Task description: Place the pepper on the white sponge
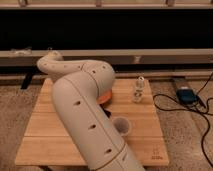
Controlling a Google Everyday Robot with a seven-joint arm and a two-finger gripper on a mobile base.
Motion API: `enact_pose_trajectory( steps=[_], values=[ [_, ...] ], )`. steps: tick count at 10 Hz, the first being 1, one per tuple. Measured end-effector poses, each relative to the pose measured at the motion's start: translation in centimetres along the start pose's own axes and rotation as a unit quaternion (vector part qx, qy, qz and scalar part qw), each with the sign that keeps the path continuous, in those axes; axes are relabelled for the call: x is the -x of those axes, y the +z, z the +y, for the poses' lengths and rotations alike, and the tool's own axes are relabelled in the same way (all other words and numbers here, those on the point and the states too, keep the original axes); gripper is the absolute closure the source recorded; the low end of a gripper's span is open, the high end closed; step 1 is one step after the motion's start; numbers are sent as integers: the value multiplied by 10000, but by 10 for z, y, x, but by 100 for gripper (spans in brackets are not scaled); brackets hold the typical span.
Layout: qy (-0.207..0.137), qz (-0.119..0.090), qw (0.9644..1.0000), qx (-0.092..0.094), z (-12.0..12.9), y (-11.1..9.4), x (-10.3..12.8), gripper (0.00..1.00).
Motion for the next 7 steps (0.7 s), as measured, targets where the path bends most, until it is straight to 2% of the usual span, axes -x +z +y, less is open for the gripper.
enact_pose_trajectory(
  steps=[3,6,7],
  values=[
    [-23,16,9999,100,7,4,0,20],
    [-86,-1,9999,101,14,-2,-3,20],
    [-304,-41,9995,-52,25,-26,6,20]
  ],
)
